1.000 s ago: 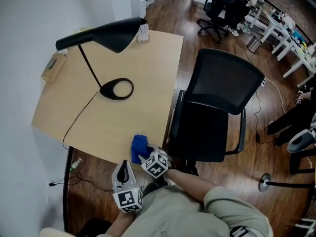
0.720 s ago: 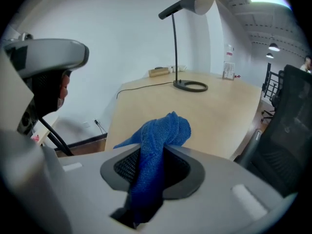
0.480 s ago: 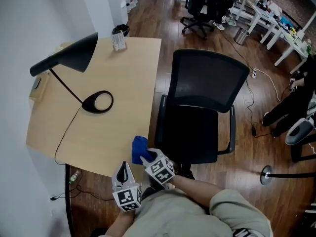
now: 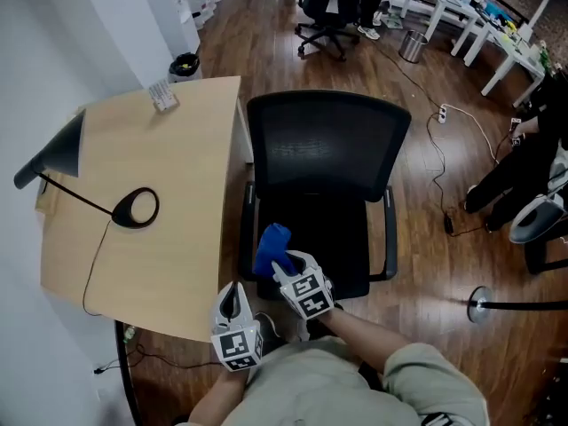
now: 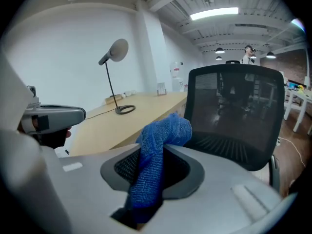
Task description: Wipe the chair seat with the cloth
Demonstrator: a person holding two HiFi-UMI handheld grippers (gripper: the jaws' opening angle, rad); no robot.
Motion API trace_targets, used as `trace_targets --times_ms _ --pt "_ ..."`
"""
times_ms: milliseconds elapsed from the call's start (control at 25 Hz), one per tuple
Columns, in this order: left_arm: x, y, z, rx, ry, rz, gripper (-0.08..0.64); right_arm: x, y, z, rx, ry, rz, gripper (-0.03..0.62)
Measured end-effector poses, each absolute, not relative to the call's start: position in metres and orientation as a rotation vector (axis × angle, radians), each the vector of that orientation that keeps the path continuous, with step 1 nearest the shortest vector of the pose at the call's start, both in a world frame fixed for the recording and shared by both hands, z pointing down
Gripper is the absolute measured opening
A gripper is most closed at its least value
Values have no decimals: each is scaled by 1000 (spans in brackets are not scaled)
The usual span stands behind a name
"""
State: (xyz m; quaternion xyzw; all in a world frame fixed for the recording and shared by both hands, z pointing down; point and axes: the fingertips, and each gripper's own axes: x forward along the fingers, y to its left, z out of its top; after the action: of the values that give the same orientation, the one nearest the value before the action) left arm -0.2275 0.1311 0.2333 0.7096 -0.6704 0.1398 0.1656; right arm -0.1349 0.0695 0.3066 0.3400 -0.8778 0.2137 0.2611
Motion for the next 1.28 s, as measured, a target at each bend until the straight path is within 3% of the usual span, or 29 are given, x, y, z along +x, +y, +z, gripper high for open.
trace_targets --times_ms 360,520,880,1280 --pt "-122 88 280 1962 -1806 337 5 -45 23 355 855 -2347 672 98" --pt "-110 68 331 1942 -1762 381 5 -36 1 391 854 -2350 706 92" --pt "-117 6 433 1945 -1704 469 5 -66 -58 488 807 -2275 770 92" --pt "-142 -4 514 1902 -1690 536 5 -153 -106 600 622 -2243 866 94"
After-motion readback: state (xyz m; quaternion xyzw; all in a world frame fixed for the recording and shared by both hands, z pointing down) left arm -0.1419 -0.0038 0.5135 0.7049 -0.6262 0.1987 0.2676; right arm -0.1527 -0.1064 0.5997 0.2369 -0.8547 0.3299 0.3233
